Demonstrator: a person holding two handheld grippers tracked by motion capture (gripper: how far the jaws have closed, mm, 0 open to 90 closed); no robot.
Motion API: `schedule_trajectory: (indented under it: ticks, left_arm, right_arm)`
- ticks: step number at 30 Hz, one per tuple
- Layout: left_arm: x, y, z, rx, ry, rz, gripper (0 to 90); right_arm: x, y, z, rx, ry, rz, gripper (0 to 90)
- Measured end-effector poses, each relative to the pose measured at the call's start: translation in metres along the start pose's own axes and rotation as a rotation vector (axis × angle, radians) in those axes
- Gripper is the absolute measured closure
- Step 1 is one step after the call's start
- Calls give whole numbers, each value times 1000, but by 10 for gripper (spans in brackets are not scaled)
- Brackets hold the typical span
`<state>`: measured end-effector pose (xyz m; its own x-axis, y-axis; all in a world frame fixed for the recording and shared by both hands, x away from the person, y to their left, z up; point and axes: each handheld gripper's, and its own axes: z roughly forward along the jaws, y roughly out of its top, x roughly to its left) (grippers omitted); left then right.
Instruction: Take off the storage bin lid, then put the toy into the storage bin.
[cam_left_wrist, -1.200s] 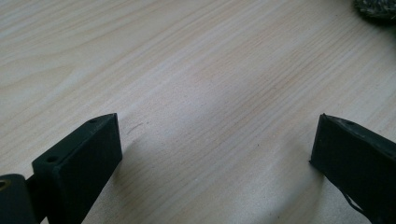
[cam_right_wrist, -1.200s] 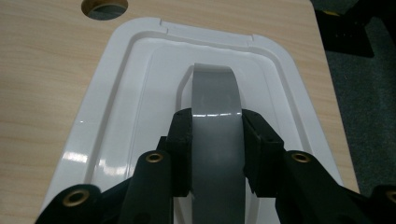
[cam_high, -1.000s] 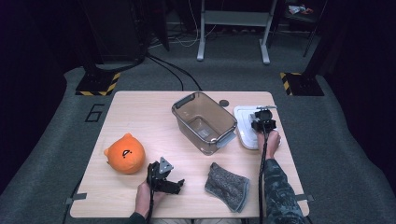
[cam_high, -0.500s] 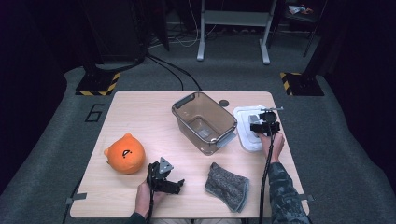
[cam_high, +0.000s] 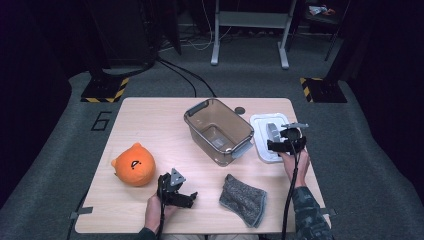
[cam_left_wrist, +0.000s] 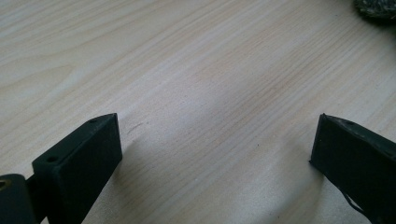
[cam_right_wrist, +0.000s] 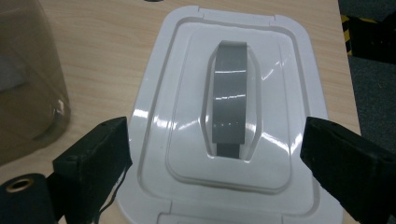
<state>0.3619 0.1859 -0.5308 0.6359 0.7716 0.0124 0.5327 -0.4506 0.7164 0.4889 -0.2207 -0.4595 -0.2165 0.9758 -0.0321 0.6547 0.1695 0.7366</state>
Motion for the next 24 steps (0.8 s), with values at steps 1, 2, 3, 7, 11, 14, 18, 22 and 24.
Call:
schedule_trajectory:
  ticks: [1,2,3,7,11,14,18,22,24]
  left_arm:
    - [0,0,0,0,0,0,15]
    - [0,0,0,0,0,-1,15]
    - [0,0,0,0,0,0,15]
    - [0,0,0,0,0,0,15]
    - [0,0,0,0,0,0,15]
    - [0,0,0,1,0,-1,15]
    - [0,0,0,1,2,2,15]
    - [0,0,0,1,0,0,15]
    - [0,0,0,0,0,0,15]
  right_arm:
    - [1,-3,-2,-1,2,-1,70]
    - [1,-6,-5,0,3,-4,66]
    - [2,-10,-8,-11,4,-3,65]
    - [1,-22,-17,-13,7,-10,50]
    - [2,-34,-24,-6,10,-6,28]
    - [2,-46,-28,4,10,-6,3]
    - [2,-60,-34,10,11,-2,0]
    - [1,-72,-40,6,5,-2,0]
    - [1,-79,-41,15,13,-9,0]
